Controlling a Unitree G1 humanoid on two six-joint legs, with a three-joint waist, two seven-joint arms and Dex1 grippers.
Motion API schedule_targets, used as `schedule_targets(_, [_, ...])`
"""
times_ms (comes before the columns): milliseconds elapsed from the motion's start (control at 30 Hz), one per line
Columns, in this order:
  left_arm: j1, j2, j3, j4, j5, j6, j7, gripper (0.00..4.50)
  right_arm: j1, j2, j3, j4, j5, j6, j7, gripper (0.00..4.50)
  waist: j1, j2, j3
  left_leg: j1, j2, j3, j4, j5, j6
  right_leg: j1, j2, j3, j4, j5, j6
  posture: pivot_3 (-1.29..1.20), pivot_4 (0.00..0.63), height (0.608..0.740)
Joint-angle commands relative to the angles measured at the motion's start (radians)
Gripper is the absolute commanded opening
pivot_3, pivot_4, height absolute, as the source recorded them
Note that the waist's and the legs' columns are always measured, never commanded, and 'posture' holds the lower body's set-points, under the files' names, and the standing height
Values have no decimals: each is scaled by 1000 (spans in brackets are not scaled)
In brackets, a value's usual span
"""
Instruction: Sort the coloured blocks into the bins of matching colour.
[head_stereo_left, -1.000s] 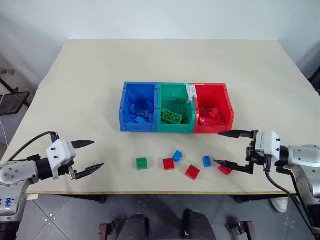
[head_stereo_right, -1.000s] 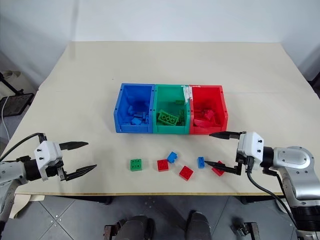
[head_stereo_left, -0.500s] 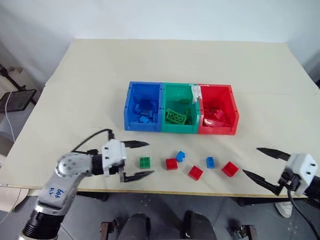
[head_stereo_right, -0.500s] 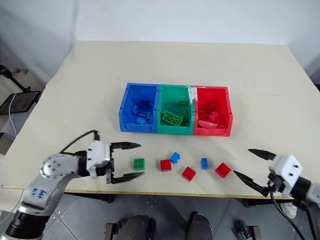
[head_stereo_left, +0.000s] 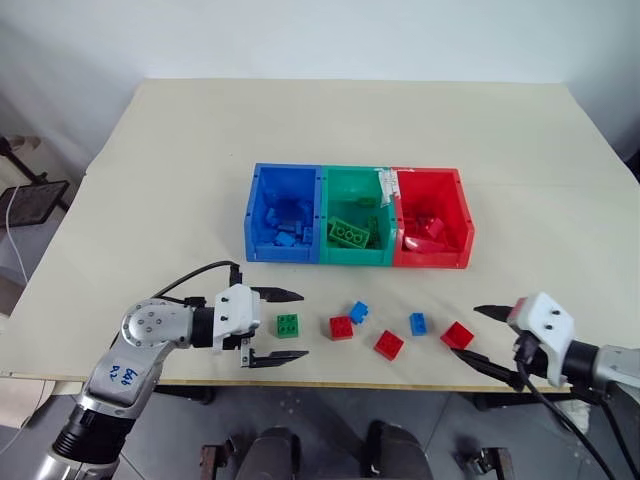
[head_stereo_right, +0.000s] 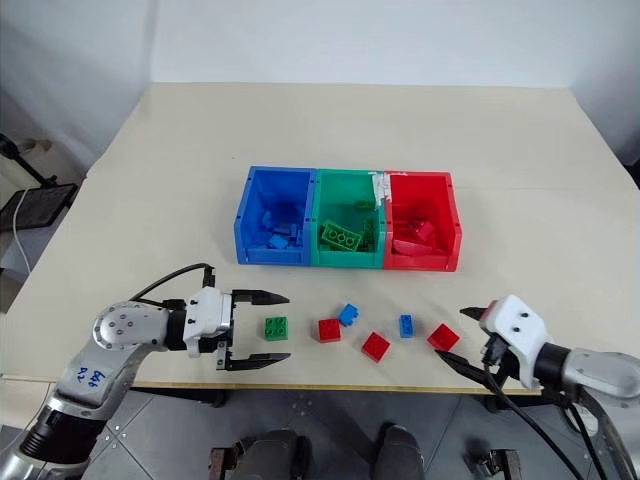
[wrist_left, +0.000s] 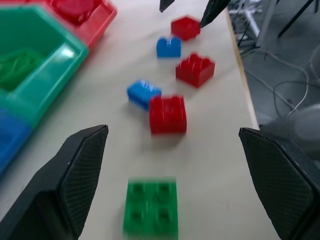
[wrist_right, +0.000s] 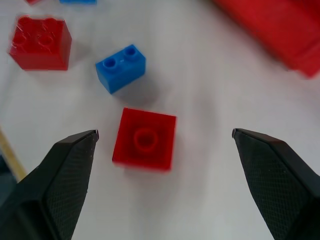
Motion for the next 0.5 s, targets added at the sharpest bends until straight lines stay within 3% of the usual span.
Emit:
schedule_targets(33, [14,8,28,-46,-13,-16,7,4489,-32,-21,56,26,-45,41,-13,4315,1,0,0,0,0,0,0,0,0,0,0,0,-1,0,0,0,150,740])
schedule_targets(133, [30,16,40,-54,-12,-19,7,4500,-54,-22,68,41,-52,50,-14,3626,-7,-2,-1,0,1,1,0,0,0,1,1,0,-2,0,0,0,150,740])
schedule_targets(367, [26,10,47,-43,0,-29,15,4500,-109,-11,48,35,-32,57,-22,1456,-7,-2,-1,1,1,2,1,0,0,1,1,1,-2,0,0,0,150,740])
schedule_targets(500, [22,-23,81,-45,-33,13,81,4500,-237,48,1,17,99,143,-35,1464,-10,-2,-1,1,1,2,1,0,0,1,1,1,-2,0,0,0,150,740])
